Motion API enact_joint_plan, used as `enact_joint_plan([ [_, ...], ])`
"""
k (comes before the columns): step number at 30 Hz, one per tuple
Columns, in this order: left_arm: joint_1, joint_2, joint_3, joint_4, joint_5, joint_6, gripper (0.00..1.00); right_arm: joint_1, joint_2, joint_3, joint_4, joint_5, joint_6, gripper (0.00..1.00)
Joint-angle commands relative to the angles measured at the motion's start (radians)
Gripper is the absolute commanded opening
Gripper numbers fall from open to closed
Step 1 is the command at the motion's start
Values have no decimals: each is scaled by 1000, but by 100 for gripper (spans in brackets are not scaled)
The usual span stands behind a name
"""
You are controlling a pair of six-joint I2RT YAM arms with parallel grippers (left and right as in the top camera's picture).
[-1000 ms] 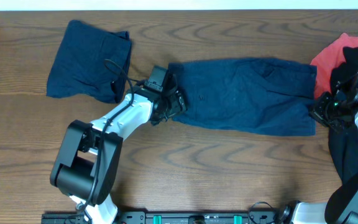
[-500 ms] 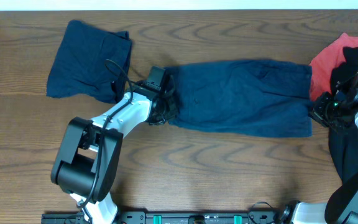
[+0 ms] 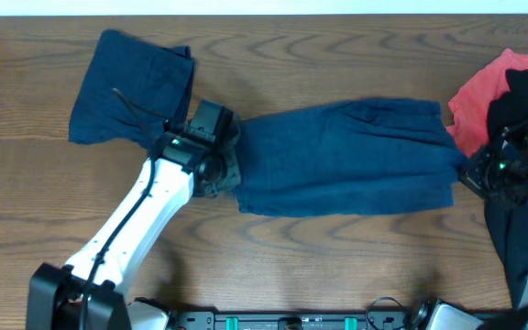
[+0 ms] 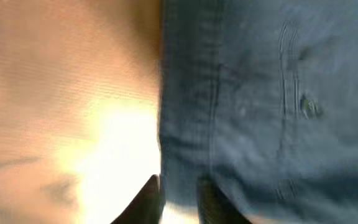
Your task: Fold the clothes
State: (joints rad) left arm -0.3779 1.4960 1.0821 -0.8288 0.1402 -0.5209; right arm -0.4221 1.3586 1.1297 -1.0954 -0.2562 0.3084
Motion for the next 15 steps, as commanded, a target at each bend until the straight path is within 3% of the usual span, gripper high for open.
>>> enact_joint_plan([
  [1,7,-4,9,-62,-40,35,9,-3,-78,3,-32,43,-11,1],
  [9,5,-126,10,-166,-31,57,6,-3,-284,3,-48,43,-18,1],
  [10,2,-149,8,-166,-17,67,9,-3,-307,3,-45,43,-18,1],
  [12,-13,-173,-1,-165,-10,58,34,-3,-328,3,-45,47,-17,1],
  [15,-30,-172,-51,-129,-10,-47,53,-3,-333,3,-45,47,-17,1],
])
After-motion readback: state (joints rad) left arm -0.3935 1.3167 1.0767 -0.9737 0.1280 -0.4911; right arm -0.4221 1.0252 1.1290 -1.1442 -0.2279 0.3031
